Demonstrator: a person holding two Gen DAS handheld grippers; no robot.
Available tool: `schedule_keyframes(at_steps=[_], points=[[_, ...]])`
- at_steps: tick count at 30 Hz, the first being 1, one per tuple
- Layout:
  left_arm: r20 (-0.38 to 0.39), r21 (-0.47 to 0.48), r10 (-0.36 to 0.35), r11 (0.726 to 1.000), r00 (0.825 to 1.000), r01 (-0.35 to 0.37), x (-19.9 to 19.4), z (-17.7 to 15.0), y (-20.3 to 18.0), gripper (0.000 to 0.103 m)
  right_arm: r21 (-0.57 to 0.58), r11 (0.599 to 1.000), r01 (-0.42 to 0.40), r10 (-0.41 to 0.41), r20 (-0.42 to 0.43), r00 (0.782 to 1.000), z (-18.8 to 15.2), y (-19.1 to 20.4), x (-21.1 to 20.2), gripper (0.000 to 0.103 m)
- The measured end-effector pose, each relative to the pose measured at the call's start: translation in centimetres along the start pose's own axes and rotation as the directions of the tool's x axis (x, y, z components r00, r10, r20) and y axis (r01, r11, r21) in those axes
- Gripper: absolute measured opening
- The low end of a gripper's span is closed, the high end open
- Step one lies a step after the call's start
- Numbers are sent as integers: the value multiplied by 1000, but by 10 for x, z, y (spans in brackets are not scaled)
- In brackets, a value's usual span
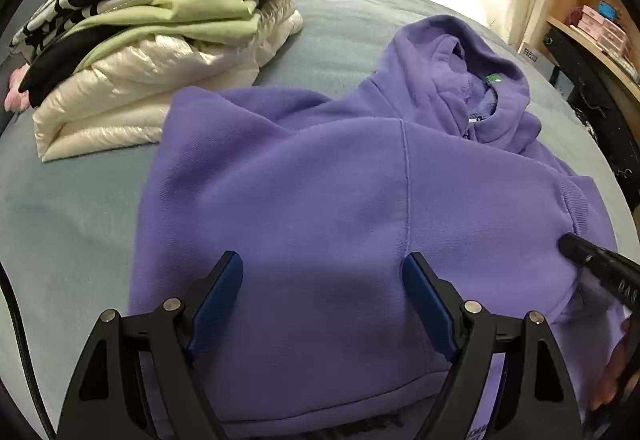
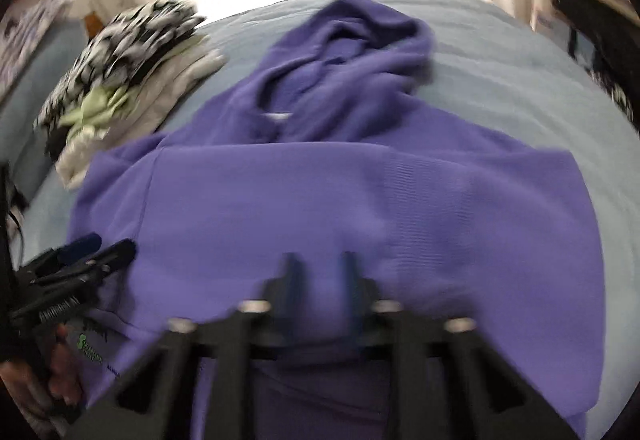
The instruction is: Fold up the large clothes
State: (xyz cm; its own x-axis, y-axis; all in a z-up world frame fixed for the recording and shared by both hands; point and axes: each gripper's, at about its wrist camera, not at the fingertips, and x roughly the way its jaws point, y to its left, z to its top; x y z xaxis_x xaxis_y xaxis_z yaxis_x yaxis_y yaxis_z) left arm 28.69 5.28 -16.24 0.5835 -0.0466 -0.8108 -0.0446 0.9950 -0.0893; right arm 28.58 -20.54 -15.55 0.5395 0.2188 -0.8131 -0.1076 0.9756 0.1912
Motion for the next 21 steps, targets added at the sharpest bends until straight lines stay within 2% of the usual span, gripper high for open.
schedule_keyframes(at_steps=[1, 3, 6, 9, 11, 17, 21], points=[[22, 7, 68, 998, 997, -69, -3, 0, 3, 79, 16, 1000, -16, 16, 3, 1000, -2, -9, -4, 0], [15, -21, 28, 999, 1000, -27, -3, 2, 14, 78, 29, 999, -23, 23, 9, 1000, -5, -13, -12, 0], [-8, -52, -9, 999, 1000, 9, -5, 4, 25, 76, -17, 1000, 26, -25, 20, 999, -9, -2, -20, 0], [-8, -56, -2, 998, 1000, 2, -14, 5, 26, 76, -8, 998, 56, -55, 27, 998, -9, 2, -26, 6], [-1, -57, 3, 998, 1000, -3, -23, 2, 26, 76, 19, 998, 59, -59, 22, 998, -9, 1, -30, 19], [19, -58, 2, 998, 1000, -1, -59, -5, 31, 76, 46, 998, 47, -48, 29, 998, -13, 3, -56, 20], [-3, -56, 9, 998, 1000, -9, -78, -12, 30, 76, 67, 998, 17, -20, 37, 999, -19, 6, -78, 20]])
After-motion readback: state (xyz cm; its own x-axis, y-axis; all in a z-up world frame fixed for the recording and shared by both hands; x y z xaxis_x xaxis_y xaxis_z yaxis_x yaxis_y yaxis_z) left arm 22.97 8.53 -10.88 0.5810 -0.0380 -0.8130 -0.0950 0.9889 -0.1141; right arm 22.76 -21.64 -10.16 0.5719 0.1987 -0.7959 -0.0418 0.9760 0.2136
